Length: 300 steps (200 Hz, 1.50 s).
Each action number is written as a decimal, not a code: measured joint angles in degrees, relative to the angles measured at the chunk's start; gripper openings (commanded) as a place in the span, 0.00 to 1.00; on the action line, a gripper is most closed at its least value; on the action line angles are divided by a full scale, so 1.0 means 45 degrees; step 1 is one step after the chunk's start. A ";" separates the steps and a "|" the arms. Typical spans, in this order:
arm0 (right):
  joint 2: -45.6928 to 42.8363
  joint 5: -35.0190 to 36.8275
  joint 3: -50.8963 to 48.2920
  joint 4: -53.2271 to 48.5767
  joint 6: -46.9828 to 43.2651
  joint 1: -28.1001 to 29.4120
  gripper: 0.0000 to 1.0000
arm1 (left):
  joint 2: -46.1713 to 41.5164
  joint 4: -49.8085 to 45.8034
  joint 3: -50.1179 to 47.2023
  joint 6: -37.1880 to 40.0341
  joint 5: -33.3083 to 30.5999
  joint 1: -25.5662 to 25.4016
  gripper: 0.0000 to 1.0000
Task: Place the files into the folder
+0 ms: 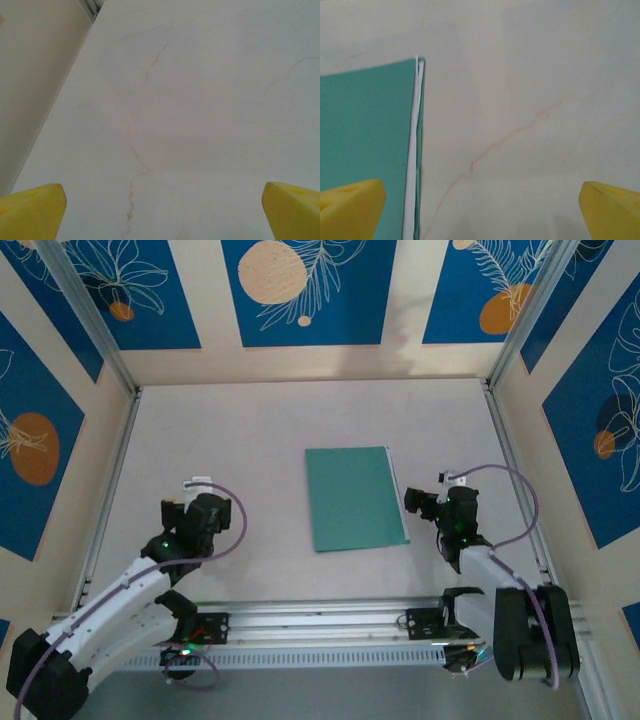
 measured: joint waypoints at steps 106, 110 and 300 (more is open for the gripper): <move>0.5484 -0.0593 0.0243 0.7363 -0.0792 -0.0311 0.99 | 0.3264 1.0885 -0.3259 0.3764 0.2429 0.3007 1.00; 0.5489 -0.0593 0.0248 0.7490 -0.0797 -0.0296 0.99 | 0.3609 1.1375 -0.3283 0.3803 0.2463 0.3011 1.00; 0.5435 0.0724 0.2084 0.5246 -0.0758 0.0141 0.99 | 1.0248 1.8068 -0.1928 0.4376 0.5853 0.4954 1.00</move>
